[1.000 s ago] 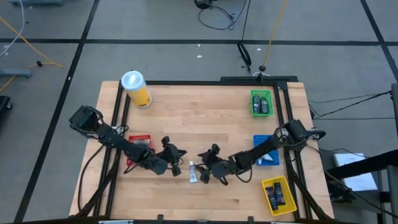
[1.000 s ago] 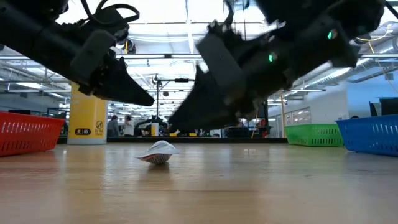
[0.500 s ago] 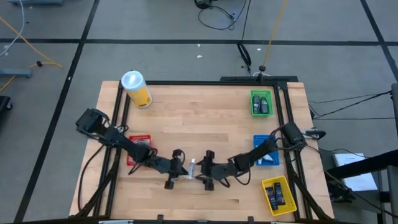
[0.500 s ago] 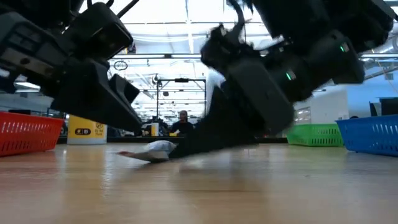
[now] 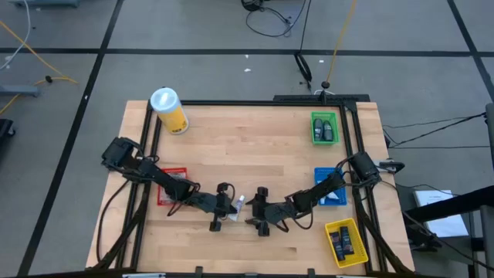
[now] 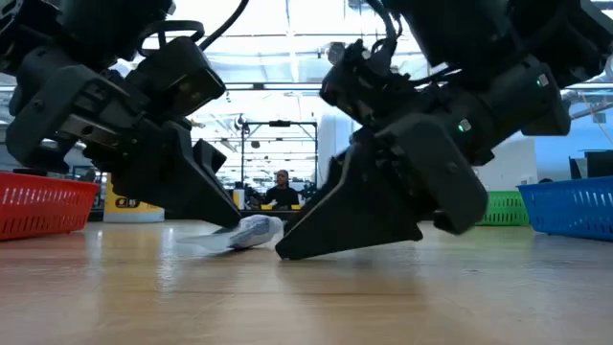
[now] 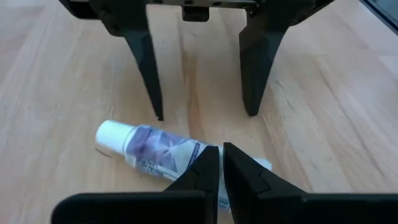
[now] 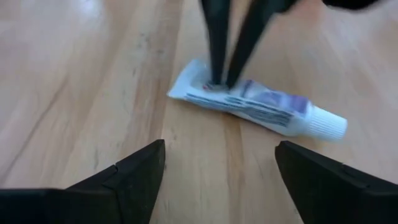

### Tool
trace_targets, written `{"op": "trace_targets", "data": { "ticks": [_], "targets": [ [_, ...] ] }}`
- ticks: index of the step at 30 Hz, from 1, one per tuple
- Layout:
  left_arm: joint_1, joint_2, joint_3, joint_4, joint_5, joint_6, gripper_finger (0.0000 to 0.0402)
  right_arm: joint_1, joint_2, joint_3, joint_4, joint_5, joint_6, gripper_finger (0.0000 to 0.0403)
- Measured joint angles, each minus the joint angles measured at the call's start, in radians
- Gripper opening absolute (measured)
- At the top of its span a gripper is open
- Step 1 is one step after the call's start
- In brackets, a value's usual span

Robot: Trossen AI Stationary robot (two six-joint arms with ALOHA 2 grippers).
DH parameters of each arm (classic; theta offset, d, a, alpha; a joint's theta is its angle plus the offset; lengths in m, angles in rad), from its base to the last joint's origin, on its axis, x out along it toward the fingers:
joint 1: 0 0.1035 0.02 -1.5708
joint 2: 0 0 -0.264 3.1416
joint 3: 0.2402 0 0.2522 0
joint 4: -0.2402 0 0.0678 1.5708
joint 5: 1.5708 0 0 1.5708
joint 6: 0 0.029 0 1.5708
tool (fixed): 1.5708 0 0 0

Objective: Pick & Place Travel size toiletries
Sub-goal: Put the toothpaste into the blue bin

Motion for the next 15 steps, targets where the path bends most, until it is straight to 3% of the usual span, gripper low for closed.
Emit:
{"op": "trace_targets", "data": {
  "ticks": [9, 15],
  "targets": [
    [0.006, -0.002, 0.000, -0.003, 0.001, 0.000, 0.0021, -0.012, -0.079, -0.001, -0.014, -0.074, -0.250, 0.0284],
    [0.006, -0.089, 0.001, -0.132, 0.051, -0.040, 0.0021, -0.118, -0.066, -0.001, 0.015, -0.257, -0.300, 0.0283]
  ]
}}
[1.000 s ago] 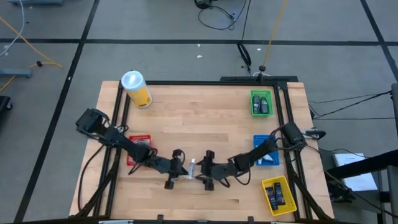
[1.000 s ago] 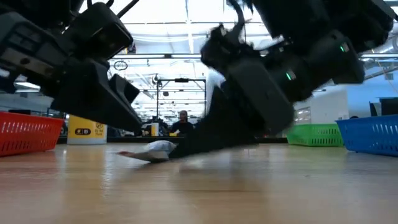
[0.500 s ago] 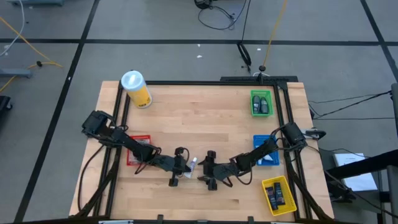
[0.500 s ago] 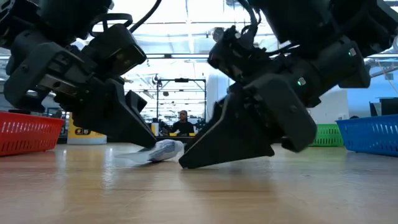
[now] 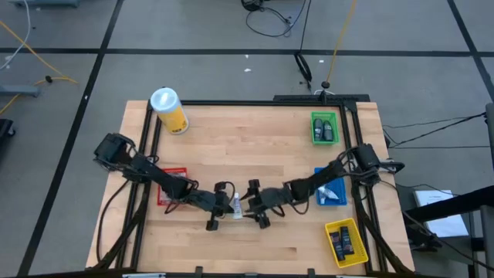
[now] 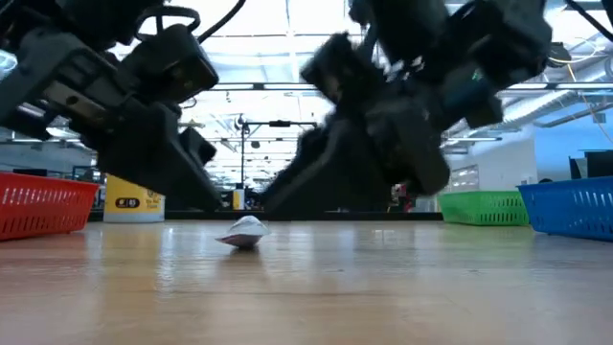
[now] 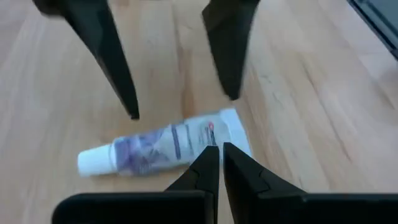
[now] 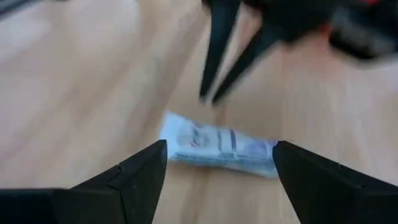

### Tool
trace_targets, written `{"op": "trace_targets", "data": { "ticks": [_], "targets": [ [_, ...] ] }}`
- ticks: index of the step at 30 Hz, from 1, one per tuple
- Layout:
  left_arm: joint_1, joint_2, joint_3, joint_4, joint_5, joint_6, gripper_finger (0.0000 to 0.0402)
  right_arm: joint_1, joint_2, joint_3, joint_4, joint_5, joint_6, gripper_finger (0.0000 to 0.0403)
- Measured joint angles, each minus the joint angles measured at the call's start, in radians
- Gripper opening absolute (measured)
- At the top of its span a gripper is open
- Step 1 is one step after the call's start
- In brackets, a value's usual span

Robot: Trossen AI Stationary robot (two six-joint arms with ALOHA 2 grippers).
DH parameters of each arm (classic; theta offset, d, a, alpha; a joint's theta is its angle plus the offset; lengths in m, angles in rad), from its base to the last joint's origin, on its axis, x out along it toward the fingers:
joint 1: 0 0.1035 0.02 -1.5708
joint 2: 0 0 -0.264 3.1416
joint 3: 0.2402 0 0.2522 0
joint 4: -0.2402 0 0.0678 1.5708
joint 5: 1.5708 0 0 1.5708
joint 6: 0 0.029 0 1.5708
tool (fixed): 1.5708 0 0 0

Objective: Pick & Place Travel size toiletries
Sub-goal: Put the toothpaste into the blue bin

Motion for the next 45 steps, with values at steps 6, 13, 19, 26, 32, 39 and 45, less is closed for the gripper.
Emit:
{"op": "trace_targets", "data": {
  "ticks": [6, 13, 19, 26, 32, 39, 45],
  "targets": [
    [0.000, -0.032, 0.000, -0.143, -0.001, -0.078, 0.0021, -0.050, 0.008, 0.000, -0.010, -0.032, 0.059, 0.0283],
    [0.000, 0.064, 0.000, 0.024, -0.001, -0.058, 0.0021, -0.013, -0.013, 0.001, -0.085, 0.038, 0.178, 0.0277],
    [0.017, 0.134, 0.019, 0.149, 0.034, -0.020, 0.0021, 0.066, -0.012, 0.000, -0.198, 0.153, 0.265, 0.0268],
    [0.052, 0.132, 0.050, 0.207, -0.028, 0.027, 0.0021, 0.156, -0.072, -0.007, -0.365, 0.370, 0.428, 0.0253],
    [0.055, 0.072, 0.056, 0.164, 0.030, 0.011, 0.0021, 0.187, -0.065, -0.008, -0.303, 0.470, 0.516, 0.0249],
    [0.030, -0.109, 0.064, -0.114, -0.044, -0.064, 0.0021, 0.152, -0.048, -0.008, -0.219, 0.441, 0.343, 0.0247],
    [0.019, -0.168, 0.056, -0.327, -0.170, -0.132, 0.0021, 0.106, -0.052, -0.008, -0.172, 0.369, 0.249, 0.0242]
  ]
}}
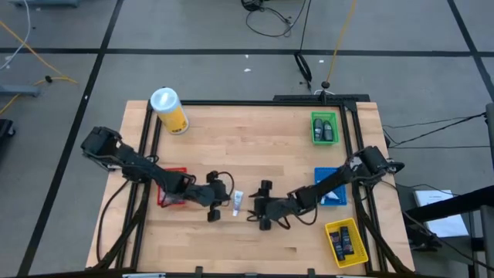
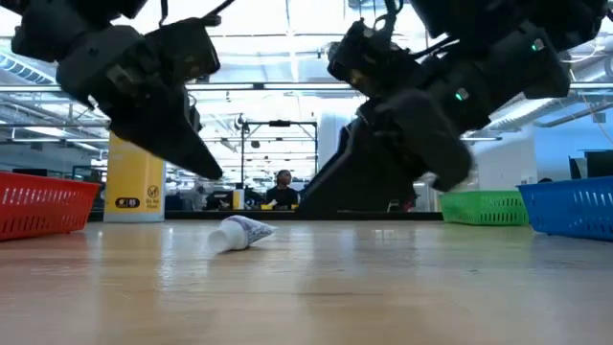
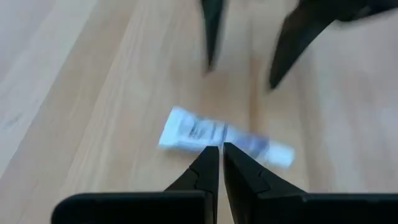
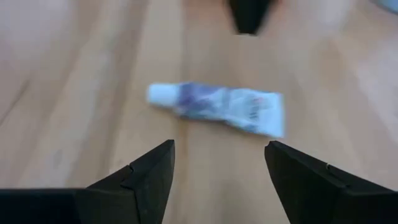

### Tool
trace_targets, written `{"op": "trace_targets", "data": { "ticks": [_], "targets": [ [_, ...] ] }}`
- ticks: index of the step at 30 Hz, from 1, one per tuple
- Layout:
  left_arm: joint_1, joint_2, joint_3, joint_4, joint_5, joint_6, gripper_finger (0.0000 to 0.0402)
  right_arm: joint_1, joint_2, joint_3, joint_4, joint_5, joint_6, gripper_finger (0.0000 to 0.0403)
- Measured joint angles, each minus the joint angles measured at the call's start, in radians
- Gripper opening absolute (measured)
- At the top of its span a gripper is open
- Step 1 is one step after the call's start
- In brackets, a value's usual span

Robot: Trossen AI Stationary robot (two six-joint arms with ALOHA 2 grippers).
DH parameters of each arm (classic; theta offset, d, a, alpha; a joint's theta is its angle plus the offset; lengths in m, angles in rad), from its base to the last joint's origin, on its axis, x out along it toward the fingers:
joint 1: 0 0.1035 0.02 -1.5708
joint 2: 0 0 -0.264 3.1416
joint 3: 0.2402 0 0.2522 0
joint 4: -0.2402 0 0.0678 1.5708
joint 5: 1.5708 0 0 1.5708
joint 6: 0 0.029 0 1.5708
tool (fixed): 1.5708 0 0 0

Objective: Pick & Place Travel size toiletries
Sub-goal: Put the toothpaste into the blue bin

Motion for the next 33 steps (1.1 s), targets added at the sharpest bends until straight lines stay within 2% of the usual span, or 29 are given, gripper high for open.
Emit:
{"op": "trace_targets", "data": {
  "ticks": [3, 6, 12, 17, 21, 28, 33],
  "targets": [
    [0.004, 0.026, 0.002, -0.024, 0.029, -0.001, 0.0021, -0.018, 0.001, -0.001, 0.007, -0.104, -0.085, 0.0242],
    [0.010, 0.072, 0.001, -0.023, 0.049, -0.024, 0.0021, -0.040, 0.001, 0.000, 0.043, -0.163, -0.092, 0.0242],
    [0.045, 0.184, 0.001, 0.069, 0.052, -0.003, 0.0021, -0.053, 0.000, 0.000, 0.006, -0.169, -0.081, 0.0242],
    [0.077, 0.259, 0.002, 0.277, 0.145, 0.092, 0.0021, -0.031, -0.032, 0.002, 0.005, -0.169, -0.135, 0.0242],
    [0.094, 0.289, 0.005, 0.377, 0.215, 0.139, 0.0021, -0.024, -0.046, 0.000, -0.001, -0.195, -0.129, 0.0242],
    [0.107, 0.281, 0.004, 0.383, 0.222, 0.140, 0.0021, -0.029, -0.029, 0.000, 0.029, -0.326, -0.159, 0.0275],
    [0.106, 0.257, 0.004, 0.298, 0.222, 0.127, 0.0021, -0.038, -0.002, 0.000, 0.069, -0.257, -0.161, 0.0296]
  ]
}}
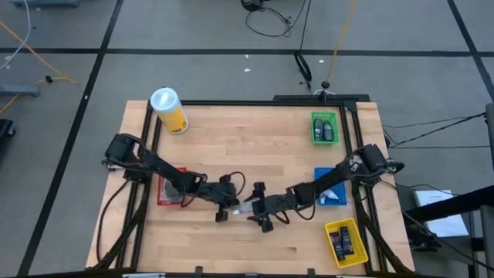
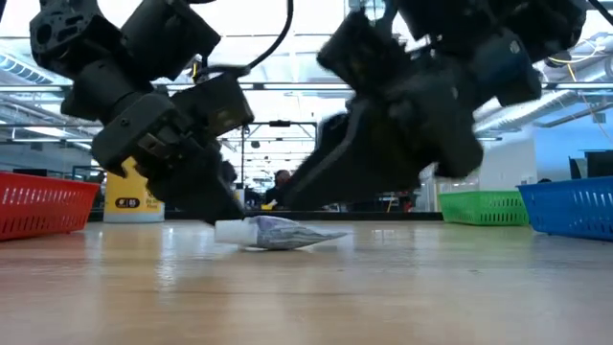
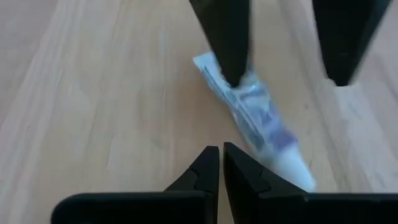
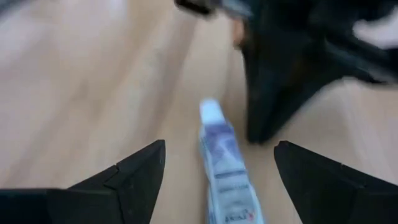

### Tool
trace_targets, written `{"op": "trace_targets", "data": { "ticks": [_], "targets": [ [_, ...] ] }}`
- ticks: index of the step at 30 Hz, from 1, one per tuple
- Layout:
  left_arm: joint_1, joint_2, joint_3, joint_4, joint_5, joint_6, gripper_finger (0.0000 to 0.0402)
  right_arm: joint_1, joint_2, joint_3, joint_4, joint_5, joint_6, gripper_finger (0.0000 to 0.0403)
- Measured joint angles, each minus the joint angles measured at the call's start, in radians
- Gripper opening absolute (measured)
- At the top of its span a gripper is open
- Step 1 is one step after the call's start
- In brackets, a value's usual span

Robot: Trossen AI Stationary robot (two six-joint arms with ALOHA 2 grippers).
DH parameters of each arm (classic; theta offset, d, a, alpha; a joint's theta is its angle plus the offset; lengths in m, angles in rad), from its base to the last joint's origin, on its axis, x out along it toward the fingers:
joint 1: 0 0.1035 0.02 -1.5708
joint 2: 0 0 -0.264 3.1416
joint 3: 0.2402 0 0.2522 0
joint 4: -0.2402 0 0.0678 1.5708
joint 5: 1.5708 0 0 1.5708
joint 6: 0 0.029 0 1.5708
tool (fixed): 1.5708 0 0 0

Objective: Pick & Place Travel size toiletries
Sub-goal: Put the toothpaste into the blue bin

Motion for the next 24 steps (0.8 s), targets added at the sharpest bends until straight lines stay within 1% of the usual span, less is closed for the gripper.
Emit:
{"op": "trace_targets", "data": {
  "ticks": [3, 6, 9, 14, 24],
  "targets": [
    [-0.007, -0.035, 0.001, -0.123, -0.029, -0.039, 0.0021, 0.001, 0.026, -0.001, 0.005, 0.060, -0.004, 0.0293],
    [-0.020, -0.065, 0.002, -0.222, -0.129, -0.068, 0.0021, 0.000, 0.040, -0.001, 0.054, 0.044, -0.022, 0.0284],
    [-0.032, -0.075, 0.002, -0.262, -0.207, -0.079, 0.0021, -0.009, 0.060, 0.001, 0.106, 0.034, -0.026, 0.0276],
    [-0.035, -0.076, 0.002, -0.263, -0.219, -0.078, 0.0021, -0.028, 0.102, -0.001, 0.166, -0.039, -0.046, 0.0264],
    [-0.036, -0.076, 0.001, -0.264, -0.220, -0.079, 0.0021, -0.027, 0.102, -0.001, 0.159, -0.040, -0.063, 0.0233]
  ]
}}
